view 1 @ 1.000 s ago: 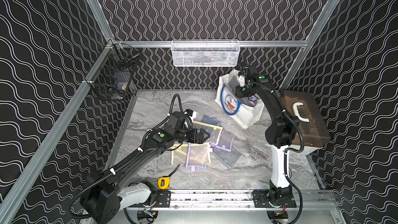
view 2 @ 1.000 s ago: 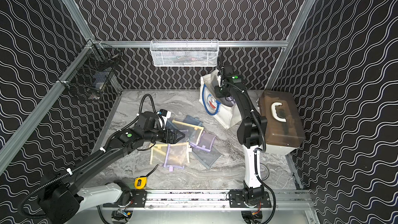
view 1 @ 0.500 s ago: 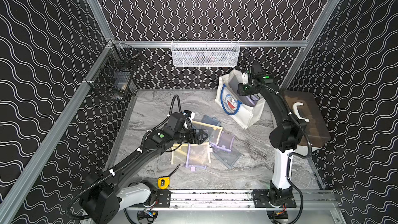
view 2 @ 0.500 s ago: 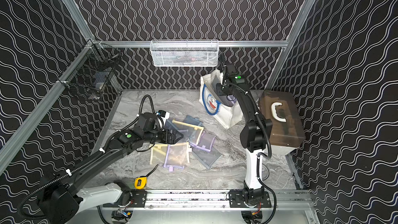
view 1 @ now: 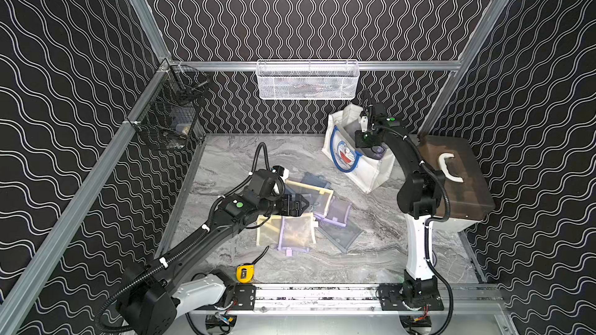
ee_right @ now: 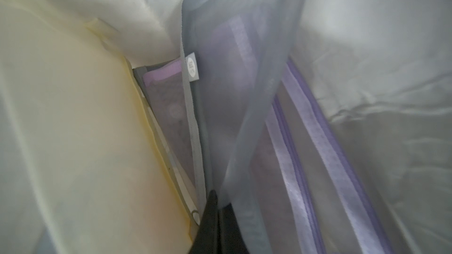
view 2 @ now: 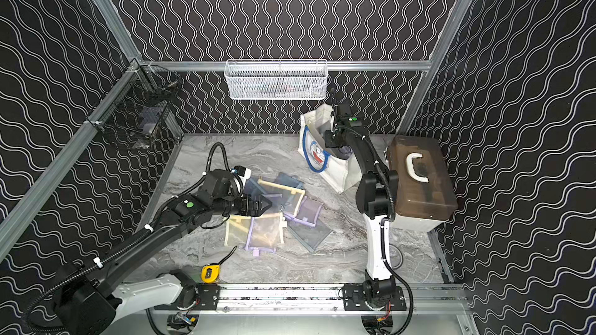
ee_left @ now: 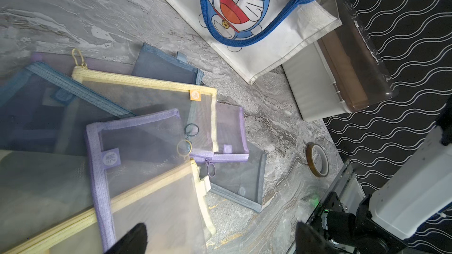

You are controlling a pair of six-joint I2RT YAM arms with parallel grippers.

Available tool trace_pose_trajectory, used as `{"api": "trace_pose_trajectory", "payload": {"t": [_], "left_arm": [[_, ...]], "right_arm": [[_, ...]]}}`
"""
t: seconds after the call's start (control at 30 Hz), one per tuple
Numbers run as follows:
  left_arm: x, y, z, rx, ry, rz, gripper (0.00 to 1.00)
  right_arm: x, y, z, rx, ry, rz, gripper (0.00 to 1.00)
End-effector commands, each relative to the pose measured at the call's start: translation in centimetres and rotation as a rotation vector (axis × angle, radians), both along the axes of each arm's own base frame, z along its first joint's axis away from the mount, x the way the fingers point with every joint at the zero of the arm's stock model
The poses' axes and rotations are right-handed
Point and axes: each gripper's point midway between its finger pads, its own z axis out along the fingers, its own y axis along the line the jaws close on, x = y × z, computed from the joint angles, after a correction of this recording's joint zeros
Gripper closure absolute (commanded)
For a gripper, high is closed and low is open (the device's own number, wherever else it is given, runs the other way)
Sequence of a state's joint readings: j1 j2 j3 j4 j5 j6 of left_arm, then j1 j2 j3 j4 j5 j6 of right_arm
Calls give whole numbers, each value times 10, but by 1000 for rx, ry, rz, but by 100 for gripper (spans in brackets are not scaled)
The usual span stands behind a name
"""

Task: Put the pencil pouch into the canvas bag
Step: Place the pencil pouch in the canvas bag.

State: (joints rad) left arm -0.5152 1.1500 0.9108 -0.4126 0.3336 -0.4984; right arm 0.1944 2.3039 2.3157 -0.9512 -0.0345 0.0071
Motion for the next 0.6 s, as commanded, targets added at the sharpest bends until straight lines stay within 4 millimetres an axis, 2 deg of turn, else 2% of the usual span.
{"api": "trace_pose_trajectory", "payload": {"t": [0.0,0.07,0.2,0.3,0.43,0.57], "left_arm": [[4,0,2,-7,-14,12,2],[6,-1,0,-12,-11,14,2],[9,-5,0,-16,-13,4,2],[10,-5,0,-11,-12,0,2],[9,-2,-3,10,-12,1,2],[8,8,-16,68,15,21,2]], "right_arm": [[-1,-4,0,-19,6,0,100],[0,-11,5,-34,-8,-18,100],[2,-22,29,-70,-60,-41,69],[0,-28,54,-92,-114,-60,57],[-7,-32,83,-97,-166,-80,52],[-27,-21,115,-98,-206,-60,51]]}}
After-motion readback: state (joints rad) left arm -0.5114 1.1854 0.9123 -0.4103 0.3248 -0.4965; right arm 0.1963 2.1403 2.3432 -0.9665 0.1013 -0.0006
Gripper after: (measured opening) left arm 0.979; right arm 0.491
